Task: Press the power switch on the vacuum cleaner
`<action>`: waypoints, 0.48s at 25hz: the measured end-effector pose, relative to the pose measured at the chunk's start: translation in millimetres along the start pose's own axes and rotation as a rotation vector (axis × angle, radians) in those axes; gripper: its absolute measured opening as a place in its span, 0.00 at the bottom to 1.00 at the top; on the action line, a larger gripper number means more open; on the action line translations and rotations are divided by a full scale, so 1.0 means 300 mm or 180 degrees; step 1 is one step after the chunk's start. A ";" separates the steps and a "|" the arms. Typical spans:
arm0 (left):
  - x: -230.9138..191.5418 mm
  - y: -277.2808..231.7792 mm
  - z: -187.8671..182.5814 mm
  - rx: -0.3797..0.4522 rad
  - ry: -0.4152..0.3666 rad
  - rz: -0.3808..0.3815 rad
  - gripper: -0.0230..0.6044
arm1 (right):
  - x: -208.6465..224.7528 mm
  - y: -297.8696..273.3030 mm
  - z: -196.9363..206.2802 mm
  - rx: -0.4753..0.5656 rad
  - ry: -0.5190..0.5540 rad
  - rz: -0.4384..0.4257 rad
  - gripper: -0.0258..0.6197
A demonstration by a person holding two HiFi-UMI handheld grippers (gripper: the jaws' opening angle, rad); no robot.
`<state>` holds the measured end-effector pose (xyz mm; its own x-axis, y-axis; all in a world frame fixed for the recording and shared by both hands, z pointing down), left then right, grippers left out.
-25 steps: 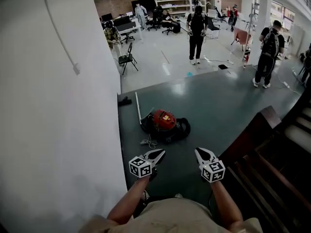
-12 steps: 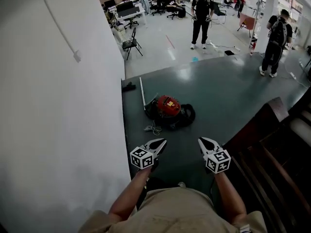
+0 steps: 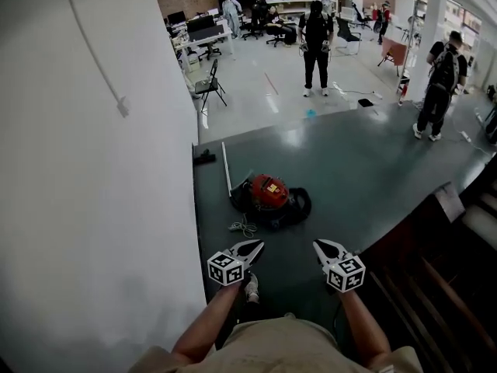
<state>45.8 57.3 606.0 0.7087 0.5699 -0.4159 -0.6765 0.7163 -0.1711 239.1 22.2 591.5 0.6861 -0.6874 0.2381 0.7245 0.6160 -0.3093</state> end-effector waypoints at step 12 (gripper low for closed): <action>-0.424 -0.124 -0.265 -0.0046 -0.0131 0.0342 0.05 | 0.067 -0.409 -0.185 0.0035 0.0005 0.0357 0.06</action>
<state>-35.3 -73.8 594.4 0.6392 0.6594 -0.3956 -0.7517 0.6444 -0.1404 160.3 -88.7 583.3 0.7629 -0.6145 0.2010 0.6438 0.6933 -0.3237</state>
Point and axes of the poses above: the fingertips, and each gripper's own axes: y backward along the fingers, x to its right, z out of its underside, the point moved 2 cm from there along y, backward along the fingers, and after that the axes turned 6 degrees about z, right-handed, at the moved point
